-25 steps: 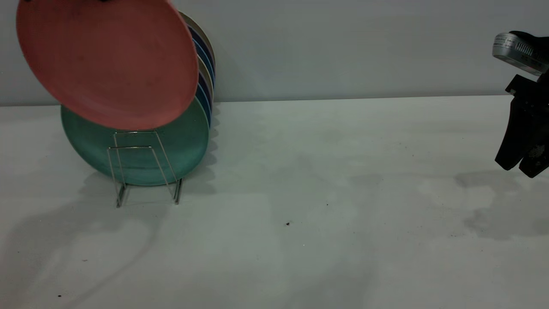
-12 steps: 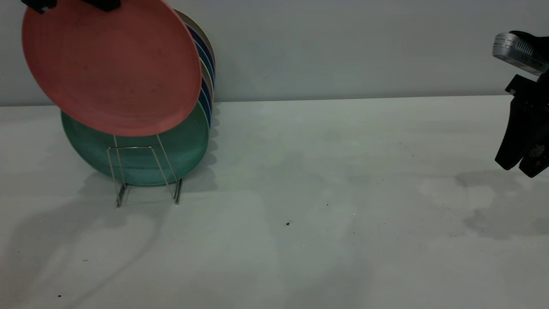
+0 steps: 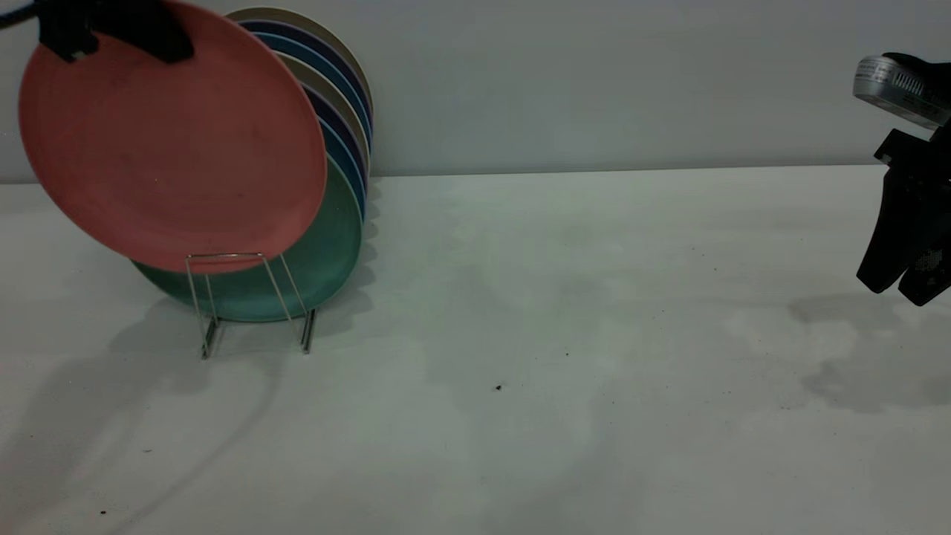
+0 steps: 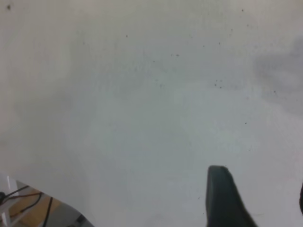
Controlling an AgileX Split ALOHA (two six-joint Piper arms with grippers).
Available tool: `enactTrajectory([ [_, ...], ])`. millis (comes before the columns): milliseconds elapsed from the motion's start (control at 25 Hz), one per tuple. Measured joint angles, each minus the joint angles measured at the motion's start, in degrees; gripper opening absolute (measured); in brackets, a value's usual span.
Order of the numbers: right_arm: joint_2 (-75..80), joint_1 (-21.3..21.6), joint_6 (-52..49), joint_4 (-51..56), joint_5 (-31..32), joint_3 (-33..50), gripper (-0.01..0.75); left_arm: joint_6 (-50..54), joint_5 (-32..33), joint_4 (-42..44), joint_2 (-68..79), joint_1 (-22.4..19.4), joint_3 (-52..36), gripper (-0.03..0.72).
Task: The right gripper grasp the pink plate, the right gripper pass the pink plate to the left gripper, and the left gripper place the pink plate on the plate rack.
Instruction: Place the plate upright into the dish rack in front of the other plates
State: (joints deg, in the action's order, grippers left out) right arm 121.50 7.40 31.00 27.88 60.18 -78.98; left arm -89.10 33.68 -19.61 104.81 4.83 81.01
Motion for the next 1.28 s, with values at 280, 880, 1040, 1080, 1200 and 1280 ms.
enactTrajectory([
  [280, 0.0, 0.0, 0.0, 0.0, 0.0, 0.0, 0.403, 0.1, -0.6, 0.1, 2.7, 0.0, 0.0, 0.093],
  [880, 0.0, 0.0, 0.0, 0.0, -0.5, 0.0, 0.403, 0.0, 0.4, 0.0, 5.3, 0.0, 0.0, 0.093],
  [1040, 0.0, 0.0, 0.0, 0.0, -0.5, 0.0, 0.403, 0.0, 1.4, 0.0, 5.2, 0.0, 0.0, 0.112],
  [1080, 0.0, 0.0, 0.0, 0.0, -0.5, 0.0, 0.403, 0.0, 1.7, 0.0, 5.2, 0.0, 0.0, 0.125],
  [1200, 0.0, 0.0, 0.0, 0.0, -0.5, 0.0, 0.403, 0.2, 3.0, 0.0, 5.2, 0.0, 0.0, 0.202],
  [1280, 0.0, 0.0, 0.0, 0.0, -0.5, 0.0, 0.403, 0.4, 3.5, 0.4, 5.2, 0.0, 0.0, 0.263],
])
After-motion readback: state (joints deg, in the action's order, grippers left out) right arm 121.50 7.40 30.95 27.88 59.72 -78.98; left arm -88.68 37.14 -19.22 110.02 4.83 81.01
